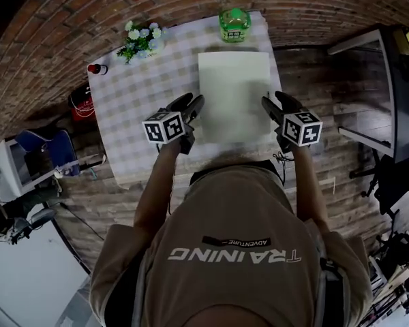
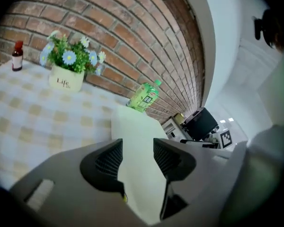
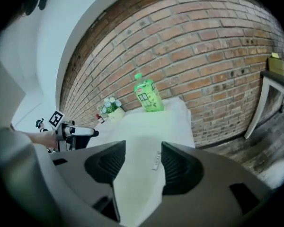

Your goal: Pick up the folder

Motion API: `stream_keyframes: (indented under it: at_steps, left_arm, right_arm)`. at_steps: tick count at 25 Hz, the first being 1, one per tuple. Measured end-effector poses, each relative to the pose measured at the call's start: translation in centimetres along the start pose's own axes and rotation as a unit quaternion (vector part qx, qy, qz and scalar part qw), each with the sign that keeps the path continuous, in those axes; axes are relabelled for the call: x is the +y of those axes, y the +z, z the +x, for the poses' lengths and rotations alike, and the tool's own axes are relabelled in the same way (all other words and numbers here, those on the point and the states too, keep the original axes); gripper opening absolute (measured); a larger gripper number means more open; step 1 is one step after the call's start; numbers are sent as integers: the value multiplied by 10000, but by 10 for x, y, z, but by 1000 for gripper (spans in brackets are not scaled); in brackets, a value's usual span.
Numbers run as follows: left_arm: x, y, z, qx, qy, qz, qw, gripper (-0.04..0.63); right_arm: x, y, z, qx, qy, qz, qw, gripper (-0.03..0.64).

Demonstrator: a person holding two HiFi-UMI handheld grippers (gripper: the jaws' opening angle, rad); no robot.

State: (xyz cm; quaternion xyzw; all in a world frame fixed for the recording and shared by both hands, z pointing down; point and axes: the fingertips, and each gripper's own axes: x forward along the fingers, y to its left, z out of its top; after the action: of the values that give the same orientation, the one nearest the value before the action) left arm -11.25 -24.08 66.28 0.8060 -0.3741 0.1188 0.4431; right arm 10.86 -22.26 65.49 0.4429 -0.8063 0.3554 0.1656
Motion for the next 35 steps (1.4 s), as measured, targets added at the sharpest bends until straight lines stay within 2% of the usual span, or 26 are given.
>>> stream_keyframes:
  at_steps: [6,9,18,24,32,35]
  left_arm:
    - [11,-21,24,554,-118,-744,9956,261]
    - [15,-32,33,760,-121,-987,9921,281]
    - [22,-52,56,1361,-189,-1135,9840,313]
    - [24,-53,62,1333,-506,-1525,9780,325]
    - [25,-54,61,1422,-657,-1491,9763,324]
    - [25,-52,63,1230,-562,-1394,9810,324]
  right_arm:
    - [-12,-29,21,665,428,476,9957,252]
    - [-19,-43,24,891,512,776,9917,261]
    - [-27,-62,43,1323,826,1326,9788,267]
    - [-28,-65,55,1495,1102,1652,9686,287]
    - [-27,-67,58,1727,1062,1656,9651,295]
    - [-28,-65,59,1734,1072,1616,9656,295]
